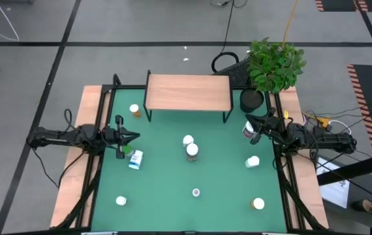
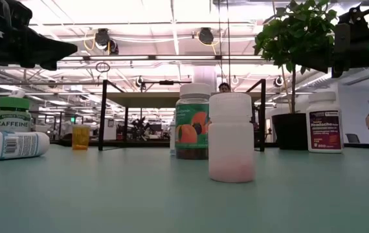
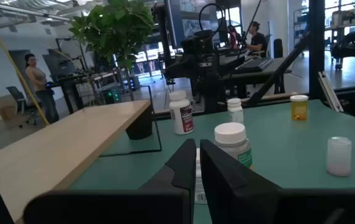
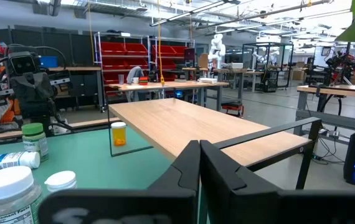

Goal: Pick and place medicine bottles onto shelf by color

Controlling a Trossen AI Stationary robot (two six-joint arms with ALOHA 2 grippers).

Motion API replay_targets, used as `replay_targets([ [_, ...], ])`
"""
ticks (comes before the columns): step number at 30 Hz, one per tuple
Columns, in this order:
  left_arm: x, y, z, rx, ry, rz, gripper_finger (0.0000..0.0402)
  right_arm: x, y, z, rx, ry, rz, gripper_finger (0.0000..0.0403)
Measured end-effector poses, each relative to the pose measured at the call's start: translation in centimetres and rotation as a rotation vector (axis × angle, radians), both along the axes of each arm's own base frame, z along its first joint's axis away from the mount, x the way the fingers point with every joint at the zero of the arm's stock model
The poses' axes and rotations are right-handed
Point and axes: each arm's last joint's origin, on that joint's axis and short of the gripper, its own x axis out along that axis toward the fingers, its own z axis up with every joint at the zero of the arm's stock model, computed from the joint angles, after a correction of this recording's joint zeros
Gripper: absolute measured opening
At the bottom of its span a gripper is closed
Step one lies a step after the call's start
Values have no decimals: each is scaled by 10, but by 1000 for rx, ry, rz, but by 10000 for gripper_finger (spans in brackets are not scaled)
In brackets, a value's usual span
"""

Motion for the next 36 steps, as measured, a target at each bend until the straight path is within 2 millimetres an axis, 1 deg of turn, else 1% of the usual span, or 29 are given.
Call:
replay_targets([
  [10, 0, 0, 0, 0, 0, 0, 26, 0, 0, 0, 14, -9, 2, 4],
  [15, 0, 0, 0, 0, 0, 0, 26, 0, 0, 1, 122, -85, 18, 4],
  [21, 0, 0, 0, 2, 0, 0, 26, 0, 0, 1, 311, -207, 47, 4],
  [23, 0, 0, 0, -11, -1, -1, 26, 0, 0, 1, 340, -225, 50, 4],
  [27, 0, 0, 0, -46, -3, -3, 26, 0, 0, 1, 311, -206, 45, 4],
  [36, 0, 0, 0, -47, -3, -4, 26, 0, 0, 2, 267, -188, 37, 4],
])
